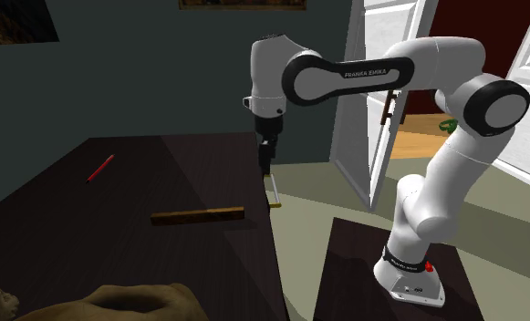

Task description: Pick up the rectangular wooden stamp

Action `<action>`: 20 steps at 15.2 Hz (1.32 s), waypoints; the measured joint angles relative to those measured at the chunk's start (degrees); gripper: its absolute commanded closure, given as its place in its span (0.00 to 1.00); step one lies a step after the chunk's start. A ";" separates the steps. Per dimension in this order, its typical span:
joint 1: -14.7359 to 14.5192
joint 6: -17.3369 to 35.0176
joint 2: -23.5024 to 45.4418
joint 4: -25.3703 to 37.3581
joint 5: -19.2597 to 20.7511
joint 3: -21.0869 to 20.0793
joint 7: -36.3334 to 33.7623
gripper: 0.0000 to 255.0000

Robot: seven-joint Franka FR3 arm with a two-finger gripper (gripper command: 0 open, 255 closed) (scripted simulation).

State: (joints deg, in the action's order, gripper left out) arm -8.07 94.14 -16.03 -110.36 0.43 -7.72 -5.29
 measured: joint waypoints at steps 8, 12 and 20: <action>-3.93 -2.94 14.37 16.16 0.79 -5.18 -2.01 0.00; -6.39 -5.24 21.75 25.20 2.12 -7.51 -2.97 0.00; -13.60 -13.57 39.12 49.39 6.70 -10.80 -4.72 0.00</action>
State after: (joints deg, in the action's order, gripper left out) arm -21.67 80.57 23.09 -60.97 7.13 -18.52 -10.02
